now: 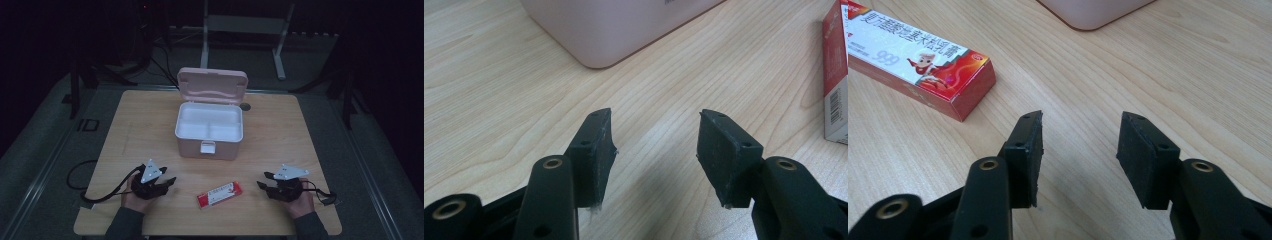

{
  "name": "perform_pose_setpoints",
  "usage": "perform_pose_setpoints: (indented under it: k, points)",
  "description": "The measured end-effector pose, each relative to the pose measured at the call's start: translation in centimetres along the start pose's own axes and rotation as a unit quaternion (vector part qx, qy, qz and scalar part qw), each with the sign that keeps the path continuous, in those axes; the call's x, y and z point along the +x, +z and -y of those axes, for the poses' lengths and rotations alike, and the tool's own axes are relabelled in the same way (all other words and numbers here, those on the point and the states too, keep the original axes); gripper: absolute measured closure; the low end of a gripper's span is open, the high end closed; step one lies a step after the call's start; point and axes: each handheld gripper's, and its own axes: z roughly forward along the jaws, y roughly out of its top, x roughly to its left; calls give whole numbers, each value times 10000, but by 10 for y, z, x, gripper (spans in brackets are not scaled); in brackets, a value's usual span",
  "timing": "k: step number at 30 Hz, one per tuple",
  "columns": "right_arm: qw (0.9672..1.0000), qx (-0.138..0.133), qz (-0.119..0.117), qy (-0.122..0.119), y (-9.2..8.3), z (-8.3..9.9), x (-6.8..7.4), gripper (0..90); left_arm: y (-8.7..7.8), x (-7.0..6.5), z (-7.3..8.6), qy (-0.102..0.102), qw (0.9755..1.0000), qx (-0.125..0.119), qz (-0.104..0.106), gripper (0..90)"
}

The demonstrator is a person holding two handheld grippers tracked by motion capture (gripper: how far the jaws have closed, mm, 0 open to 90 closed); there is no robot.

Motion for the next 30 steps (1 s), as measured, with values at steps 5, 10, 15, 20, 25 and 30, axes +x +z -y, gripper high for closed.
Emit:
perform_pose_setpoints:
  k: [5, 10, 15, 20, 25, 30]
  points:
    - [9999, -83, -71, -2, -3, -2, -1, 522, 0, 0, 0, 2, 10000, 39, 26, 479]
    - [9997, -160, -170, -27, -4, -5, 0, 513, -1, 1, 0, -15, 10000, 32, 32, 479]
    - [9989, -273, -363, -112, -5, -13, 2, 520, 1, 2, -1, -42, 10000, 50, 24, 477]
    - [9970, -224, -613, -405, -4, -23, 8, 535, -1, 3, -2, -50, 10000, 41, 33, 477]
    - [9910, -135, -1041, -830, 3, -43, 18, 506, 0, 3, -2, -82, 9999, 46, 86, 479]
    - [9822, 9, -1399, -1254, 12, -60, 31, 470, 0, 3, -2, -92, 9999, 45, 87, 479]
